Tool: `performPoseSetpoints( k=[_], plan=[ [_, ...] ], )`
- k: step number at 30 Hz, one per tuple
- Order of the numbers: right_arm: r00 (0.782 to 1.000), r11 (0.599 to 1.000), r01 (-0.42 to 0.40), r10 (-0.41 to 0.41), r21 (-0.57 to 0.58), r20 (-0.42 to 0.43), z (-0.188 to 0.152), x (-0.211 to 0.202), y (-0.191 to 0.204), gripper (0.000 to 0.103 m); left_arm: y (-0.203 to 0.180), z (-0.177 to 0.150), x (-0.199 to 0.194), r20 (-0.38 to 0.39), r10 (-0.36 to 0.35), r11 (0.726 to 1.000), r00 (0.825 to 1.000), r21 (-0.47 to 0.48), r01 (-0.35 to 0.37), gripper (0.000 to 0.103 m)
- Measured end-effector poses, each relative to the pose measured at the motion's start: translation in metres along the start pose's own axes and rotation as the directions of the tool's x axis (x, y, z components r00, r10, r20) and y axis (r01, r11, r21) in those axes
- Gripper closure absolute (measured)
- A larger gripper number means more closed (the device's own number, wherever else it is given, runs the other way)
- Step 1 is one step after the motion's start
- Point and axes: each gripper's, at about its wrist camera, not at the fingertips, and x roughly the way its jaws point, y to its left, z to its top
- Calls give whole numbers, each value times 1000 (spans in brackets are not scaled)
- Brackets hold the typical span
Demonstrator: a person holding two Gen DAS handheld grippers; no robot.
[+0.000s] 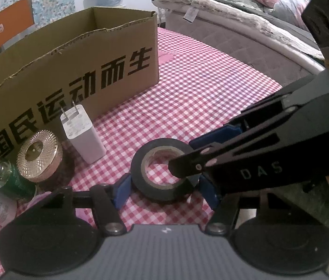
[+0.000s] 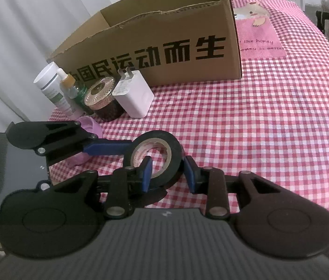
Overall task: Organize rigid objects
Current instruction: 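Lift the tape roll with the right gripper and carry it over the box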
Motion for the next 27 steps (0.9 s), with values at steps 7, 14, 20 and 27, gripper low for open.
performPoseSetpoints(
  k=[7, 14, 20, 27],
  plan=[
    [1000, 1000, 1, -1, 11, 3, -1, -1, -1, 73, 1, 1, 2, -4, 4, 1000, 1000, -17, -4, 37],
    [1000, 1000, 6, -6, 14, 0, 1, -1, 2, 73, 2, 3, 2, -10, 5, 1000, 1000, -27, -5, 37],
    [1000, 1000, 7, -7, 10, 0, 2, -1, 3, 73, 4, 3, 1, -8, 4, 999, 1000, -33, -4, 37],
    [1000, 1000, 7, -8, 8, 2, 1, 0, 4, 73, 5, 3, 0, -3, 9, 999, 1000, -39, -9, 37]
  ],
)
